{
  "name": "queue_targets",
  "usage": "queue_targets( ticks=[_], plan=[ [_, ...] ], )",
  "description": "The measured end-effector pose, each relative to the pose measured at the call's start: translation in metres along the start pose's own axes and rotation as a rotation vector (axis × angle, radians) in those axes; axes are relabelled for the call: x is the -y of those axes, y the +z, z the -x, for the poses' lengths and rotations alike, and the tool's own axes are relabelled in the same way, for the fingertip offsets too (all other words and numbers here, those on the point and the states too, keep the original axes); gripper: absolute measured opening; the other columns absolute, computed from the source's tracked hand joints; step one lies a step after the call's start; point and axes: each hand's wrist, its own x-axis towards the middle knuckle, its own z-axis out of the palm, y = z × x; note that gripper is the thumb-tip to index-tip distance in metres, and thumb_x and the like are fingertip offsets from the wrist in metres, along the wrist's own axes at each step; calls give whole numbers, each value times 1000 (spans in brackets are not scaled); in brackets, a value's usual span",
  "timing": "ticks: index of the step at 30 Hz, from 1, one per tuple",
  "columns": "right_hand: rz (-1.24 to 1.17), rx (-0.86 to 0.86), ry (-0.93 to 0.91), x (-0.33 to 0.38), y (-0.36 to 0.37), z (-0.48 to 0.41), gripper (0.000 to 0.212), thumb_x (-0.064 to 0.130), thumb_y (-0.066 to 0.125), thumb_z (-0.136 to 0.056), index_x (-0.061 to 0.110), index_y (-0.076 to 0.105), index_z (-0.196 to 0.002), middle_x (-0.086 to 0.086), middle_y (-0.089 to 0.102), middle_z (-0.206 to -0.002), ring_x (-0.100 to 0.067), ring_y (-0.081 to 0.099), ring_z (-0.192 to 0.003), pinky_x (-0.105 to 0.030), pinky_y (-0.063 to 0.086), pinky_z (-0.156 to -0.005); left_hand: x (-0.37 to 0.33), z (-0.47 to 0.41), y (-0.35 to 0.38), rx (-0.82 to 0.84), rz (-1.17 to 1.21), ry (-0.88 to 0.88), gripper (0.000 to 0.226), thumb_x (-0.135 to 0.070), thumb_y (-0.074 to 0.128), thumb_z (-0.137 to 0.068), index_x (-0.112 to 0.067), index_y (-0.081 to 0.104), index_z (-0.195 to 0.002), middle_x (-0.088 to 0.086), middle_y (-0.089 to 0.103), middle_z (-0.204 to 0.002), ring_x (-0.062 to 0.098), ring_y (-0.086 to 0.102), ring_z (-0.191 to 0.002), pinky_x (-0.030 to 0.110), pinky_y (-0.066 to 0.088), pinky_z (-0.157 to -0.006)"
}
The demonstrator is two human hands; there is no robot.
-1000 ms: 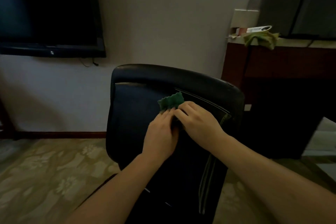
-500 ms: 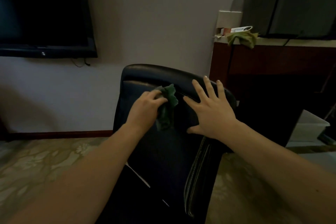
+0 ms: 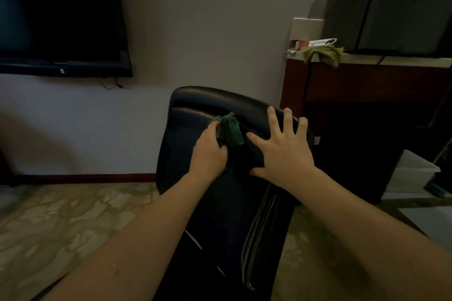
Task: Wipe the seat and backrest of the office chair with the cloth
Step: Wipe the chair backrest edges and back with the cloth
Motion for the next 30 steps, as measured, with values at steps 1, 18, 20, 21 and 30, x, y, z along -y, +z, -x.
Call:
queue_targets(
  ticks=[1,18,20,21,30],
  plan=[
    [5,3,4,0,0,2,94,83,48,-78,43,11,-154,-26,-18,-160,-56,-8,-143,-71,7,-110,2,1,3,-6,-91,6,52,-15,56,-95,-17,42,-146,6,54,-140,26,51,-129,46,44,-106],
    [-8,-9,-13,1,16,-20,92,84,44,-79,47,3,-153,-23,-26,-158,-53,-16,-143,-70,2,-112,25,-40,9,-278,-170,176,36,-1,51,-97,-6,63,-131,13,70,-121,28,64,-113,25,41,-96],
    [-32,-13,-17,2,18,-26,91,83,45,-79,47,4,-152,-22,-27,-158,-52,-18,-143,-69,0,-112,28,-55,13,-294,-186,228,37,0,50,-98,-1,61,-133,17,67,-127,31,60,-121,35,44,-108],
    [-49,-9,-20,2,18,-28,91,82,47,-78,48,6,-152,-22,-26,-158,-51,-18,-144,-69,0,-112,27,-62,15,-283,-195,244,37,1,49,-97,0,60,-133,18,65,-129,32,58,-124,42,44,-111],
    [-220,29,2,2,19,-30,86,70,75,-62,40,52,-140,-24,11,-162,-53,9,-145,-70,11,-111,39,-65,19,-177,-297,355,37,2,56,-93,1,61,-130,17,64,-131,33,53,-130,44,38,-114]
  ],
)
